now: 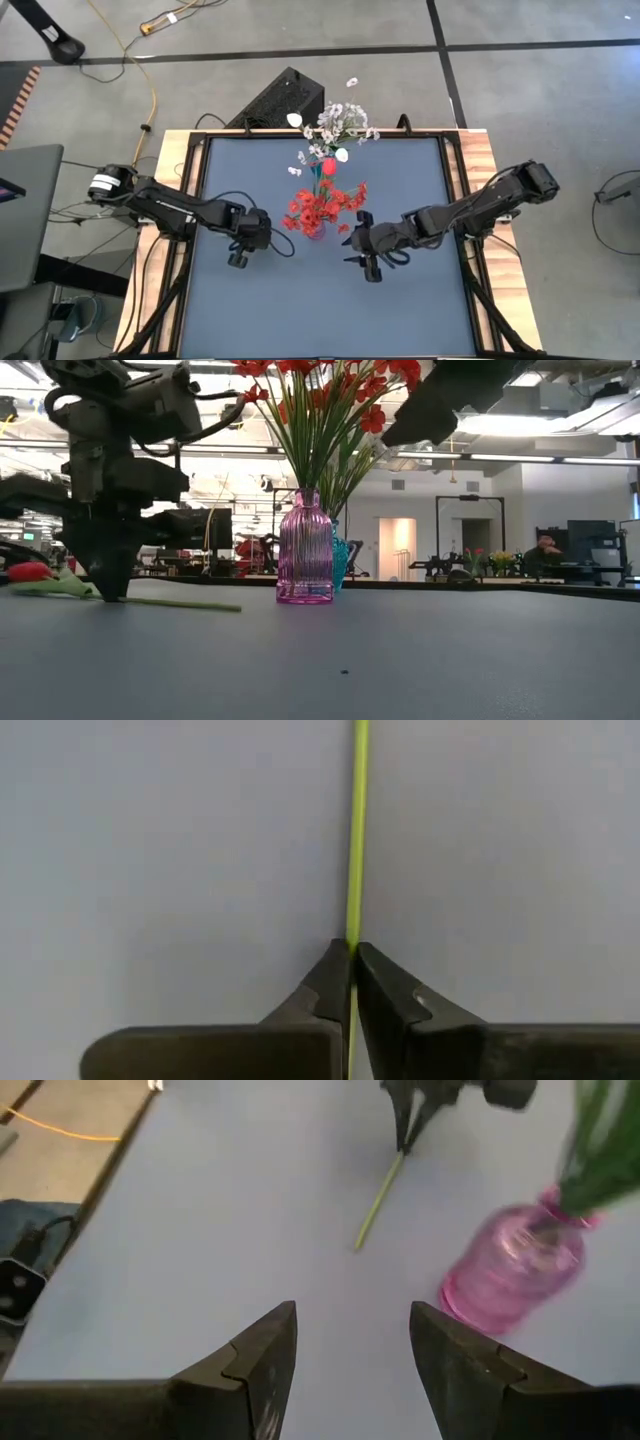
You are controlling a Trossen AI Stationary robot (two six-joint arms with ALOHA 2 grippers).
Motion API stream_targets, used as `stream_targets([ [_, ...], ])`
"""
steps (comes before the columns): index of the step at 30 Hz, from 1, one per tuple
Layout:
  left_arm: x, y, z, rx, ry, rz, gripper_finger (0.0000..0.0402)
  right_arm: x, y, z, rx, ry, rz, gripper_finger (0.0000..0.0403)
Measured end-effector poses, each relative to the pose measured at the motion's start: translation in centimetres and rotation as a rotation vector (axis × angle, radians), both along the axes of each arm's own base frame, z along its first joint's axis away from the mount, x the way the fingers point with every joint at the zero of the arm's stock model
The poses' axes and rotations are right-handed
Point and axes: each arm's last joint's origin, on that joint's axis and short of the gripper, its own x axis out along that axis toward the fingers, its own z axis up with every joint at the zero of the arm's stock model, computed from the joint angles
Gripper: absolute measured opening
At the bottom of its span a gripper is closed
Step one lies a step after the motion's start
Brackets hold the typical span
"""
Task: Sort flowers into vase by color
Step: Put the red tulip into the purple vase
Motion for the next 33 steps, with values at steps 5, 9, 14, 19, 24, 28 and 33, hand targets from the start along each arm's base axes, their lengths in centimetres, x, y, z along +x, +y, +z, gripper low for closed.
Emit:
stream_targets([
  [5,2.1,-1.0,3.0,-0.155,-0.082,0.062,0.0,1.2,1.9,-2.1,-0.078,-0.006,0.099,0.022],
  [9,3.3,-2.0,4.9,-0.225,-0.144,0.022,0.0,2.7,3.3,-4.3,-0.144,-0.03,0.174,0.022],
  [14,4.0,-3.6,5.9,-0.264,-0.216,0.003,0.0,4.7,4.2,-4.7,-0.134,-0.066,0.175,0.022],
  [19,4.3,-5.0,5.7,-0.221,-0.268,0.055,0.0,4.9,5.1,-4.7,-0.121,-0.072,0.187,0.022],
  [24,4.4,-7.0,5.6,-0.147,-0.355,-0.042,0.0,4.4,5.7,-4.8,-0.177,-0.065,0.2,0.022],
  [28,5.1,-8.2,6.1,-0.098,-0.488,-0.057,0.0,4.5,5.9,-5.3,-0.224,-0.059,0.194,0.022],
  [33,5.2,-8.2,6.2,-0.073,-0.498,-0.005,0.0,4.6,6.0,-5.7,-0.26,-0.059,0.193,0.022],
])
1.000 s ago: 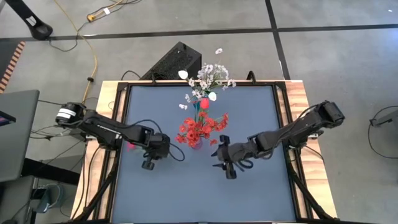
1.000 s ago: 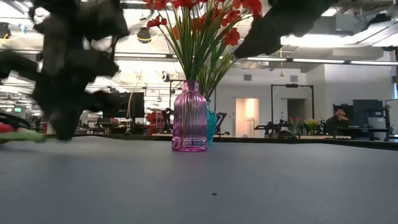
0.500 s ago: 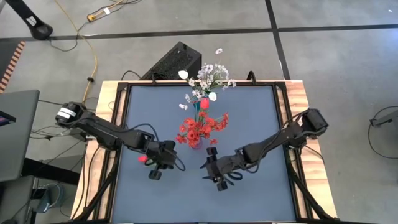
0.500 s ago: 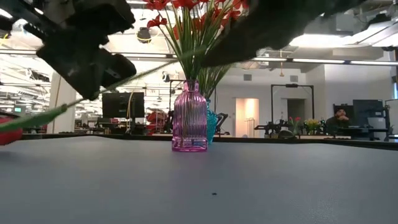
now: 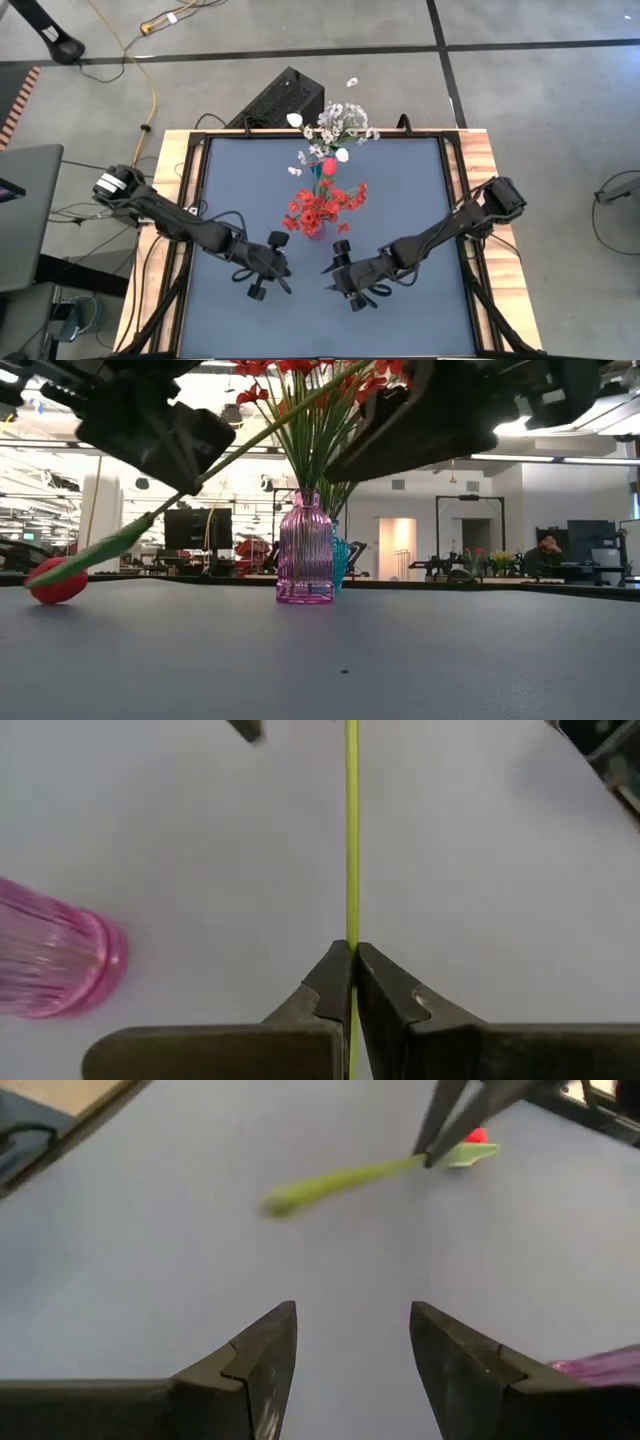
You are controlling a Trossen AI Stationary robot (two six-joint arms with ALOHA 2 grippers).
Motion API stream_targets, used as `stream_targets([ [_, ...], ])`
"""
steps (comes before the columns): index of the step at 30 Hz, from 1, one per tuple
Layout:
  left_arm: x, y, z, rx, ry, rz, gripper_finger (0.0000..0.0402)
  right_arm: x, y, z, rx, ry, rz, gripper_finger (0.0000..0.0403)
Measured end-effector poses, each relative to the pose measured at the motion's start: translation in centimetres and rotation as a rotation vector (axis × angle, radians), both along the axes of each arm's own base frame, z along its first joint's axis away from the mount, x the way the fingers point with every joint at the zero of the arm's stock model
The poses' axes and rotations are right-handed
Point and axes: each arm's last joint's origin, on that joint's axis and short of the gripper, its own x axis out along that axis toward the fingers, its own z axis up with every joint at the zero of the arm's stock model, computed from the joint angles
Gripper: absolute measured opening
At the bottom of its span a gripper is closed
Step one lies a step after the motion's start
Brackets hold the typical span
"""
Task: Sort flowers into vase by color
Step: Put the red tulip into the purple vase
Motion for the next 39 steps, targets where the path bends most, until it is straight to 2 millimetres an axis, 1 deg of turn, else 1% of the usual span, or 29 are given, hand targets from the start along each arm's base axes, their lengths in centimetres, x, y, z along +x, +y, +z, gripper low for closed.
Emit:
stream_targets([
  [3,0.1,-0.1,0.1,0.02,-0.023,-0.025,0.0,0.7,0.2,-0.5,-0.017,-0.055,0.023,0.022],
  [7,0.1,-0.3,0.2,0.058,-0.043,-0.075,0.0,1.9,0.5,-0.7,-0.072,-0.189,0.077,0.022],
  [10,0.1,-0.3,0.2,0.077,-0.052,-0.096,0.0,2.1,0.6,-0.4,-0.118,-0.247,0.102,0.022],
  [14,0.2,-0.3,0.3,0.103,-0.073,-0.118,0.0,2.3,0.3,-0.1,-0.152,-0.276,0.113,0.0212],
  [17,0.3,-0.4,0.4,0.138,-0.102,-0.15,0.0,2.5,-0.1,0.0,-0.169,-0.285,0.116,0.0194],
  [19,0.3,-0.4,0.5,0.164,-0.117,-0.175,0.0,2.6,-0.4,-0.3,-0.155,-0.252,0.102,0.0181],
  [23,0.1,-0.4,0.4,0.252,-0.121,-0.215,0.0,2.3,-0.7,-1.0,-0.056,-0.161,0.032,0.0161],
  [27,-0.4,-0.5,-0.1,0.387,-0.085,-0.275,0.0,2.1,-1.2,-1.7,0.073,-0.065,-0.074,0.0154],
  [30,-0.8,-0.7,-0.3,0.503,-0.071,-0.328,0.0,2.2,-1.7,-2.0,0.228,-0.003,-0.133,0.0155],
  [34,-1.2,-1.5,-0.2,0.634,-0.096,-0.36,0.0,2.2,-2.6,-2.6,0.469,0.125,-0.147,0.0164],
  [39,-1.8,-2.5,-0.3,0.844,-0.105,-0.416,0.0,2.3,-3.5,-2.8,0.645,0.17,-0.227,0.0176],
])
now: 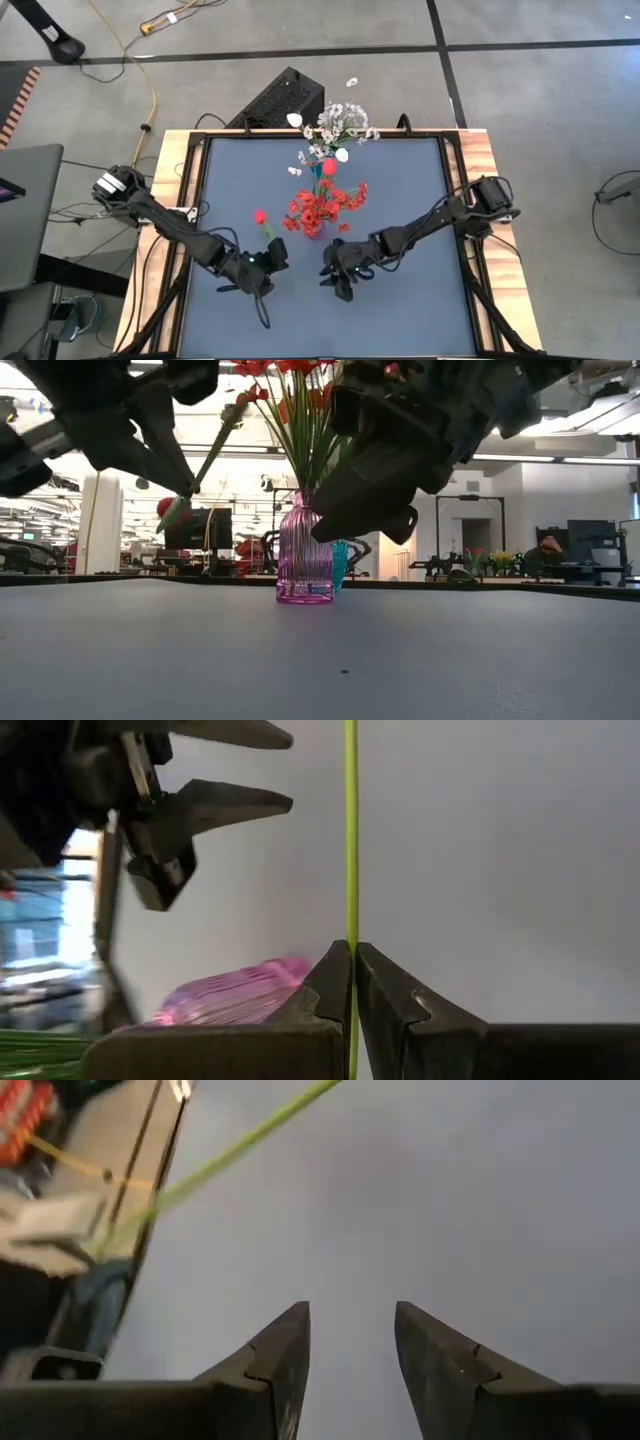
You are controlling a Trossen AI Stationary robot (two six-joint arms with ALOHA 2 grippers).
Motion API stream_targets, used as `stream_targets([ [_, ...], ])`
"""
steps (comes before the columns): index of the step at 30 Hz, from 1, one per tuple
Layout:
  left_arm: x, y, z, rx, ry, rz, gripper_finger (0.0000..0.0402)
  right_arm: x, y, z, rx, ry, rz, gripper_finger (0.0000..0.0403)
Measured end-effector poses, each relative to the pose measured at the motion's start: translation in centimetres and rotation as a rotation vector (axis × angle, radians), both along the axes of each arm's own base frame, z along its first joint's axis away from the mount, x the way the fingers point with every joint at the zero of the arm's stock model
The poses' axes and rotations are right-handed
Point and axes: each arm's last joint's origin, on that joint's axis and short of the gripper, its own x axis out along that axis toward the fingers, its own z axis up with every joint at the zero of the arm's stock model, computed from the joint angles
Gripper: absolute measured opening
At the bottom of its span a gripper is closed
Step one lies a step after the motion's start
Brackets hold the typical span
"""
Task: Sort flowers into vase by color
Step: Put the red tulip into the purple vase
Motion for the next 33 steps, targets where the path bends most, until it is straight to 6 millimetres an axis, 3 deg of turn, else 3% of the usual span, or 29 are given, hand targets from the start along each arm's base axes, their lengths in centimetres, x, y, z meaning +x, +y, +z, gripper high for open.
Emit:
stream_targets([
  [7,0.1,-0.7,-1.6,0.315,-0.001,-0.016,0.0,1.2,-0.9,1.5,0.182,-0.125,-0.182,0.0176],
  [14,1.5,-1.0,-3.3,0.632,-0.053,0.061,0.0,1.5,-1.9,1.6,0.219,-0.139,-0.284,0.0181],
  [20,2.0,-1.3,-2.8,0.639,-0.105,0.06,0.0,1.4,-1.6,1.5,0.123,-0.16,-0.296,0.0184],
  [33,2.4,-1.4,-2.4,0.635,-0.152,0.073,0.0,1.3,-1.6,1.3,0.1,-0.134,-0.3,0.018],
])
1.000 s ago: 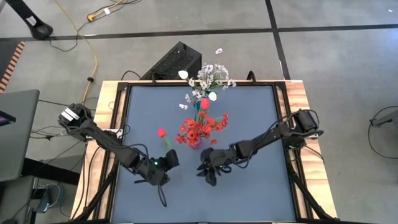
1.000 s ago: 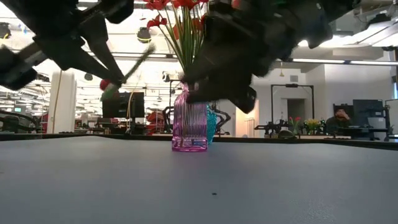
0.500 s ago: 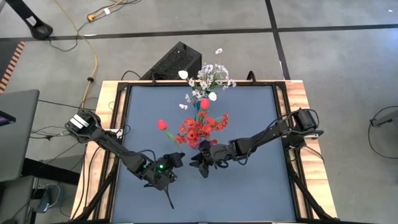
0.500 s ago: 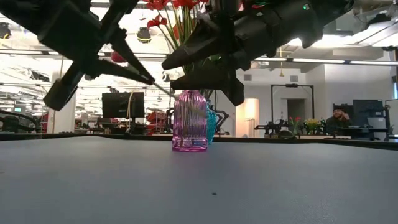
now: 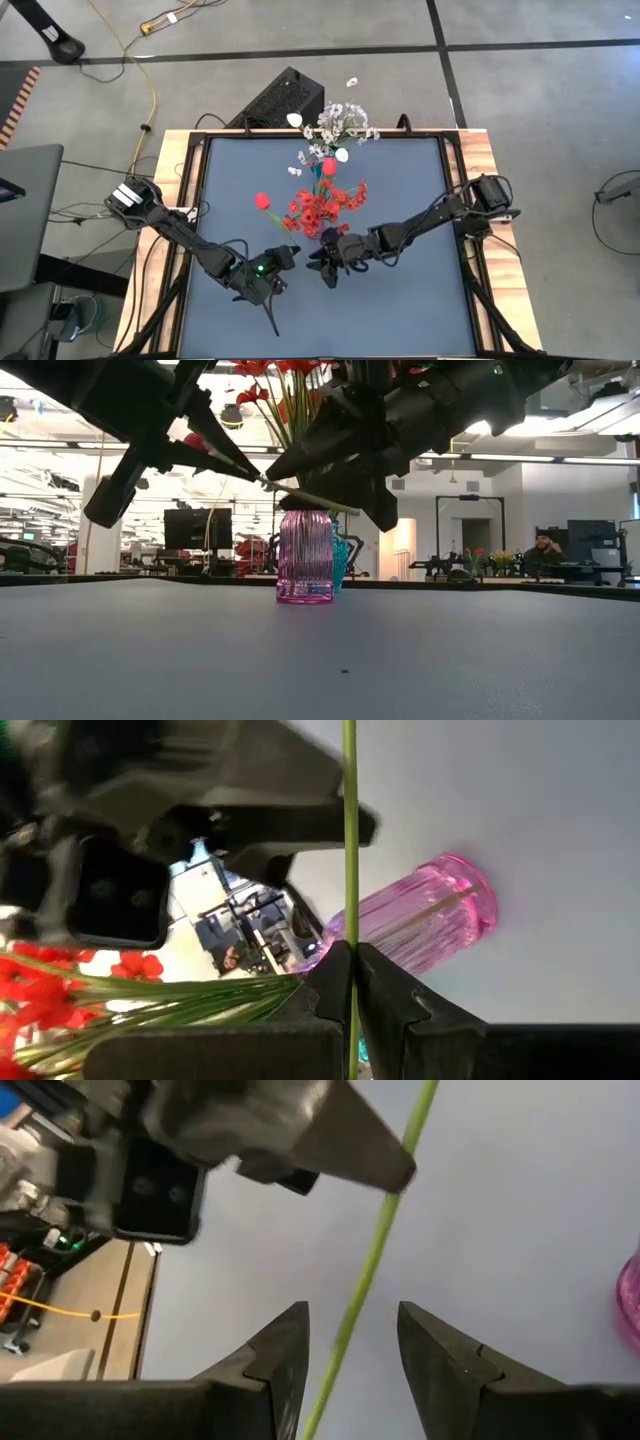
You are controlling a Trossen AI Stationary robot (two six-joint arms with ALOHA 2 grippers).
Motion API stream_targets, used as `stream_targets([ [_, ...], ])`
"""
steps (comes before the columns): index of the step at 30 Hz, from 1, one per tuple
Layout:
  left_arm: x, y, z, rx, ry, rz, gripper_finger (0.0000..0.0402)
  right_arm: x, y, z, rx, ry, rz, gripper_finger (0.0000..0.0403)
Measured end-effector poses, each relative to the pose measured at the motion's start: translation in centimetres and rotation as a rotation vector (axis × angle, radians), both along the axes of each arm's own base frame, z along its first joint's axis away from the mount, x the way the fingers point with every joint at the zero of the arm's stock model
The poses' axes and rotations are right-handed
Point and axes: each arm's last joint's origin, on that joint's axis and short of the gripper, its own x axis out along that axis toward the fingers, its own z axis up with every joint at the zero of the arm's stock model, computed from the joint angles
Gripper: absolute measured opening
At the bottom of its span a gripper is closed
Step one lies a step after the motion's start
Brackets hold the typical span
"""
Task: Sort flowers into vase by color
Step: Put the red tulip into the purple vase
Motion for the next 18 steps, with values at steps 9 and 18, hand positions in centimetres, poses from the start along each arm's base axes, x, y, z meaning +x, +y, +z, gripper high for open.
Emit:
stream_targets([
  [9,0.08,-0.04,0.16,-0.007,-0.021,0.007,0.0,-0.06,0.03,-0.08,-0.023,0.008,0.019,0.0165],
  [18,0.08,-0.02,0.16,-0.005,-0.021,0.008,0.0,-0.05,0.02,-0.09,-0.052,0.007,0.058,0.0036],
])
